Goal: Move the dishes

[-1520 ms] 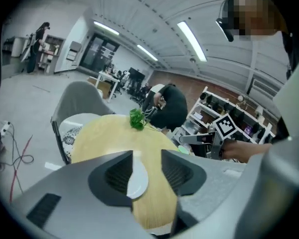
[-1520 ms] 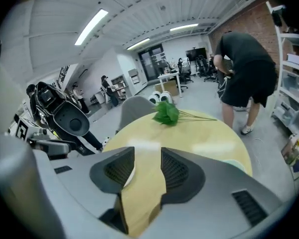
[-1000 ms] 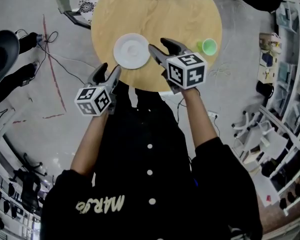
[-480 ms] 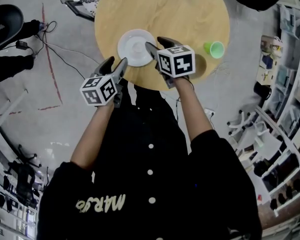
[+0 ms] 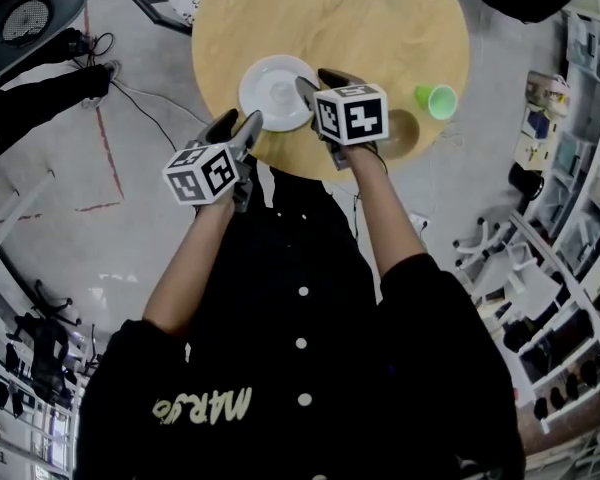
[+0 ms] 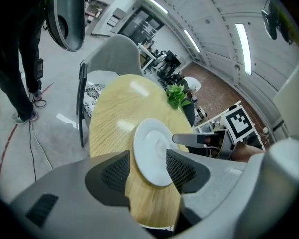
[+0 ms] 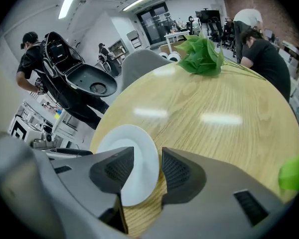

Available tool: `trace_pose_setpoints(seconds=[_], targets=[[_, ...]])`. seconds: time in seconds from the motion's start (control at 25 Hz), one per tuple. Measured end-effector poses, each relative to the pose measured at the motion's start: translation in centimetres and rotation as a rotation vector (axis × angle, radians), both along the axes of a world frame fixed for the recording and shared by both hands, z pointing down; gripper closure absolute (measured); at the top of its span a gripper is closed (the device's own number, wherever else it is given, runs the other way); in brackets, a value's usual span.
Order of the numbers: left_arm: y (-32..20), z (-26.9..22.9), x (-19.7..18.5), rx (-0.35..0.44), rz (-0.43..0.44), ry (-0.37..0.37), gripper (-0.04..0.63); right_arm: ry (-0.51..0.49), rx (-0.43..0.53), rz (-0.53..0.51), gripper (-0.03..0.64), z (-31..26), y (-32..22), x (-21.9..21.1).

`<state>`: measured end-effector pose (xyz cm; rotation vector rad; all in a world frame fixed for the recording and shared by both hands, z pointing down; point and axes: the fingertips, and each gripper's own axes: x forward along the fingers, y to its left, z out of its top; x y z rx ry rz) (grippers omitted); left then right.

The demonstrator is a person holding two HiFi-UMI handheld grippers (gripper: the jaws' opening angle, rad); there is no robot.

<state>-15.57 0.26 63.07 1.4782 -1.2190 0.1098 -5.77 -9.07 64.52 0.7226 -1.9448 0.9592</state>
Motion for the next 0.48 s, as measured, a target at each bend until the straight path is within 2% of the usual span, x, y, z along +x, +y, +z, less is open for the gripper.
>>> trace_pose_setpoints(seconds=[0.24,0.48], targets=[[-0.1,0.6,0.7,-0.021,-0.003,0.02,0.371,0.011,-0.014,0.007,0.448,0.5,0.0,0.1],[-0.3,1.2,0.8,-0.043,-0.027,0.053,0.386,0.006,-0.021,0.042,0.485,0.8,-0.2,0.3]])
